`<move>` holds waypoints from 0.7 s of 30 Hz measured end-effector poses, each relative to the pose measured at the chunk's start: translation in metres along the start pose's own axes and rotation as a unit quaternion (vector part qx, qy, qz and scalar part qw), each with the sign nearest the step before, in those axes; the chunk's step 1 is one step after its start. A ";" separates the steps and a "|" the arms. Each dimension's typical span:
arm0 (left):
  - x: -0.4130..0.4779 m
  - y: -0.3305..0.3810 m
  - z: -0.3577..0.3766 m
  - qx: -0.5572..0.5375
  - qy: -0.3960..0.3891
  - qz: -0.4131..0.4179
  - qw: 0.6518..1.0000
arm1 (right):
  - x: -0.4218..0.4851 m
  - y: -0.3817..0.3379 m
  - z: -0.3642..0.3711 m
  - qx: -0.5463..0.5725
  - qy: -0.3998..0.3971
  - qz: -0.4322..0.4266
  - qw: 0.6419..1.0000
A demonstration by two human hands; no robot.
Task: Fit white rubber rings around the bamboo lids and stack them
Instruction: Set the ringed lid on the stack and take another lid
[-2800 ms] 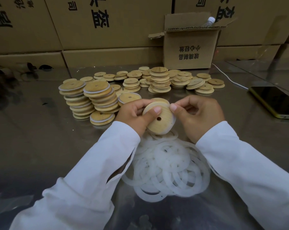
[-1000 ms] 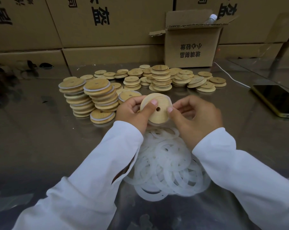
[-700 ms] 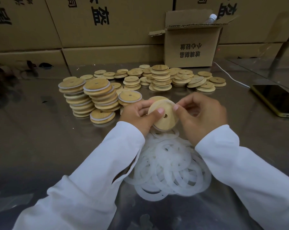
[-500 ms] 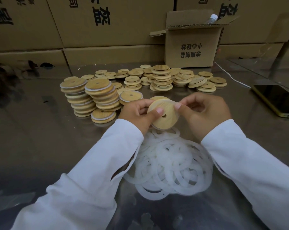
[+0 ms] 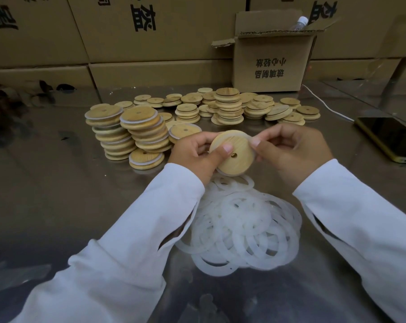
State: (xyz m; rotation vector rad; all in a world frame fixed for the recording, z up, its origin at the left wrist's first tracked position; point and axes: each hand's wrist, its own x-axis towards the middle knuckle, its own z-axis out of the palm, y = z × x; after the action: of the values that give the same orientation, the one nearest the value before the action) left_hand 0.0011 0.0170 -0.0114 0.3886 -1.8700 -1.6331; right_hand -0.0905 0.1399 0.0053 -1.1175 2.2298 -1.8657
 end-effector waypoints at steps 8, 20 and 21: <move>-0.001 0.002 0.001 0.012 0.001 -0.001 1.000 | -0.002 0.003 0.005 -0.027 0.040 -0.008 0.999; -0.002 0.004 0.003 0.029 0.017 0.008 0.999 | -0.005 0.002 0.005 -0.040 0.063 -0.004 0.997; -0.002 0.004 0.004 0.028 0.018 0.007 0.999 | -0.006 0.003 0.006 -0.043 0.066 -0.008 0.997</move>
State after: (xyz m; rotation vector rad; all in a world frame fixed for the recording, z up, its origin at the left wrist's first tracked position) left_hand 0.0014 0.0220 -0.0084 0.4240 -1.8905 -1.5578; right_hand -0.0848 0.1381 -0.0011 -1.0560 2.4002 -1.9195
